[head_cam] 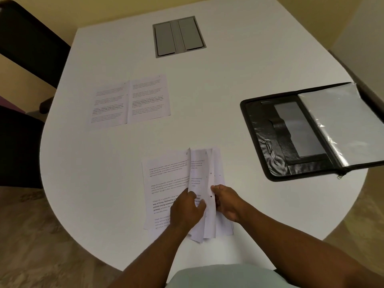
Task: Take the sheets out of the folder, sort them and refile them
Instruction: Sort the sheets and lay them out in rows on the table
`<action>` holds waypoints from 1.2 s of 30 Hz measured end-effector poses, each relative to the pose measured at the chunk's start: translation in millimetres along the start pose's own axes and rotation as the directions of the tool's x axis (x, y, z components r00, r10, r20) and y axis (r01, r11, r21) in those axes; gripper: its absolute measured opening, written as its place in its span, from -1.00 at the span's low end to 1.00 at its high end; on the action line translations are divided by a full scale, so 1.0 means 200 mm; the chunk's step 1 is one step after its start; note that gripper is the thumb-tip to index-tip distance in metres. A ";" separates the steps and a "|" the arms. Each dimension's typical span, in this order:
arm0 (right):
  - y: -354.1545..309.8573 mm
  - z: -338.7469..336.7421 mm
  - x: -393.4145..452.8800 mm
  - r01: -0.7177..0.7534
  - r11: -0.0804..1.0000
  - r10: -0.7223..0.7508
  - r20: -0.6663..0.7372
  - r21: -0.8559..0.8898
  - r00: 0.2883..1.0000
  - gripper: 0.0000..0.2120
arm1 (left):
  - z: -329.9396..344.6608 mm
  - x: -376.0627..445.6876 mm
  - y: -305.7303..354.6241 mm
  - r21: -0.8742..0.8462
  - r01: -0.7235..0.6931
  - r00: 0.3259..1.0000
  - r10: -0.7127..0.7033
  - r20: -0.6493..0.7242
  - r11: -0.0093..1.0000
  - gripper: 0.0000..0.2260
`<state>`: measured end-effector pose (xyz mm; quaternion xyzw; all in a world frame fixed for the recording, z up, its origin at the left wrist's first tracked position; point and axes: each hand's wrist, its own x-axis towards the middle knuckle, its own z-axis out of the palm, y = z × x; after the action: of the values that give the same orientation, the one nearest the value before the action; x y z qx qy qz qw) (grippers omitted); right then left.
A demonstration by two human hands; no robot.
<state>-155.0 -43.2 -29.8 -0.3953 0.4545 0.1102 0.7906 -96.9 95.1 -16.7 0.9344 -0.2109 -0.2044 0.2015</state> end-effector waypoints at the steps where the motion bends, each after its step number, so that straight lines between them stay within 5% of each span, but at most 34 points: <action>1: 0.00 -0.01 0.00 -0.027 0.998 0.026 0.018 0.051 0.999 -0.73 | -0.01 0.00 0.00 -0.010 0.011 1.000 -0.011 0.005 1.000 -0.55; 5: 0.00 0.00 0.00 -0.086 0.990 0.080 0.057 0.108 0.995 -0.69 | -0.03 0.01 0.01 -0.033 0.028 1.000 -0.028 -0.007 0.999 -0.62; 14: 0.00 -0.02 0.07 -0.038 0.996 0.020 -0.226 -0.075 0.974 -0.74 | -0.10 0.08 -0.06 -0.203 0.204 0.977 -0.213 -0.022 0.958 -0.76; 17: -0.01 -0.01 0.03 0.031 0.998 -0.037 -0.103 -0.062 0.994 -0.67 | -0.10 0.07 -0.05 -0.255 0.179 0.982 -0.189 -0.016 0.950 -0.86; 21: -0.04 0.07 -0.05 0.085 0.982 -0.058 0.158 -0.171 0.986 -0.54 | -0.10 0.05 -0.02 -0.322 0.027 0.999 -0.037 -0.026 0.947 -0.38; 25: -0.03 0.07 -0.07 0.262 0.847 -0.196 0.187 -0.463 0.963 -0.74 | -0.07 0.05 -0.03 -0.315 -0.032 0.999 0.025 -0.027 0.949 -0.41; 27: -0.02 0.05 -0.07 0.339 0.765 -0.251 0.231 -0.548 0.940 -0.70 | -0.07 0.05 -0.02 -0.390 -0.016 1.000 0.013 -0.010 0.921 -0.62; 30: -0.01 0.05 -0.04 0.408 0.569 -0.326 0.260 -0.714 0.909 -0.68 | -0.08 0.05 -0.01 -0.481 0.044 0.999 -0.026 0.044 0.875 -0.62; 32: 0.01 0.04 -0.02 0.392 0.456 -0.411 0.201 -0.799 0.889 -0.67 | -0.07 0.06 -0.01 -0.443 0.041 0.999 -0.027 0.037 0.896 -0.64; 36: 0.02 0.00 -0.01 0.050 0.430 -0.574 -0.230 -0.902 0.786 -0.61 | -0.05 0.11 -0.02 -0.296 0.076 0.997 -0.064 0.051 0.952 -0.74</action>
<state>-158.8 -40.4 -30.0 -0.8281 0.4420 0.0568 0.3400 -73.1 91.5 -15.7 0.8959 -0.1484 -0.2599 0.3284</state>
